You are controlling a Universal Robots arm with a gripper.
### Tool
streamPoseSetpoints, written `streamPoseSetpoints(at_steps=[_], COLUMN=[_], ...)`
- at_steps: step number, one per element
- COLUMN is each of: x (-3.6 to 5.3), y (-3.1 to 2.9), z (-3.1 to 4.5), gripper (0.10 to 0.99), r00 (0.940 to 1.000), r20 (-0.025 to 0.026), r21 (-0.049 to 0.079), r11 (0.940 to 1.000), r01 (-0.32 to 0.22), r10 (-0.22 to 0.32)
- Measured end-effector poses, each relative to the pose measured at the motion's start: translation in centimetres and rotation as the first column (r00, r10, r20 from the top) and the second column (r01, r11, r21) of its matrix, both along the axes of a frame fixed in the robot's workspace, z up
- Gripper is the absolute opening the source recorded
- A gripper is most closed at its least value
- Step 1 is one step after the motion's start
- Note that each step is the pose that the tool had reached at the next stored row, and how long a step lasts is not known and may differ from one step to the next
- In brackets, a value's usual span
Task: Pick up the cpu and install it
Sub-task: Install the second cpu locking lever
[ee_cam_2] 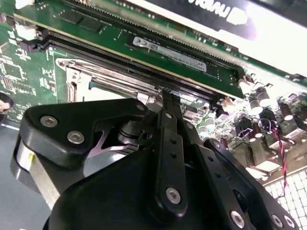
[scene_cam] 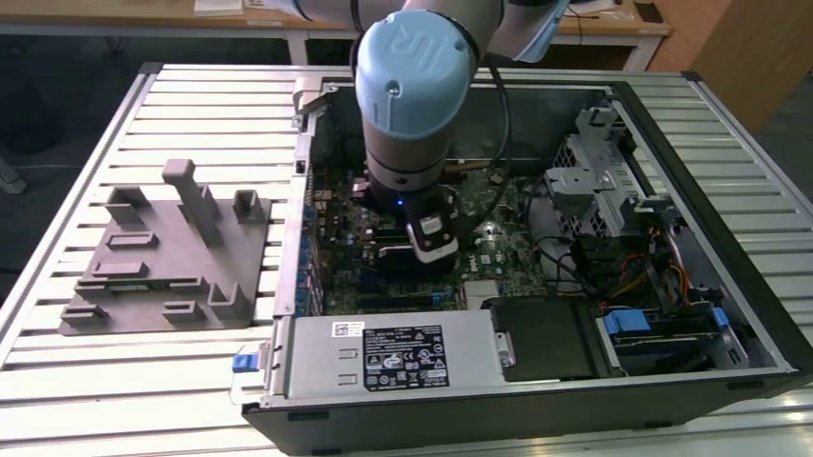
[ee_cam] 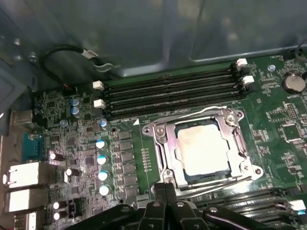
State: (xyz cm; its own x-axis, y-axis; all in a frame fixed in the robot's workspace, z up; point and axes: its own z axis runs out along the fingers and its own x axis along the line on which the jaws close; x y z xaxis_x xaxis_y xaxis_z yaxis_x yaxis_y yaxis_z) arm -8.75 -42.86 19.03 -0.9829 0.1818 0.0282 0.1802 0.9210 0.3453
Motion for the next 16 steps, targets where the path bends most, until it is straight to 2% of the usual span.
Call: streamPoseSetpoints(at_steps=[2, 4, 7, 11, 13, 16], x=[-0.12, -0.2, -0.26, -0.26, -0.24, -0.26], y=[0.0, 0.0, -0.05, -0.04, -0.02, -0.04], z=[-0.14, -0.33, -0.65, -0.7, -0.5, 0.25], gripper=[0.106, 0.106, 0.106, 0.106, 0.106, 0.106], r00=[1.0, 1.0, 1.0, 1.0, 1.0, 1.0], r20=[0.0001, 0.0003, -0.001, -0.0009, 0.0002, -0.0008], r21=[0.013, 0.022, 0.024, 0.025, 0.027, 0.025], r11=[0.9999, 0.9998, 0.9997, 0.9997, 0.9996, 0.9997], r01=[0.0, 0.0, 0.0, 0.0, 0.0, 0.0], r10=[0.0, 0.0, 0.0, 0.0, 0.0, 0.0])
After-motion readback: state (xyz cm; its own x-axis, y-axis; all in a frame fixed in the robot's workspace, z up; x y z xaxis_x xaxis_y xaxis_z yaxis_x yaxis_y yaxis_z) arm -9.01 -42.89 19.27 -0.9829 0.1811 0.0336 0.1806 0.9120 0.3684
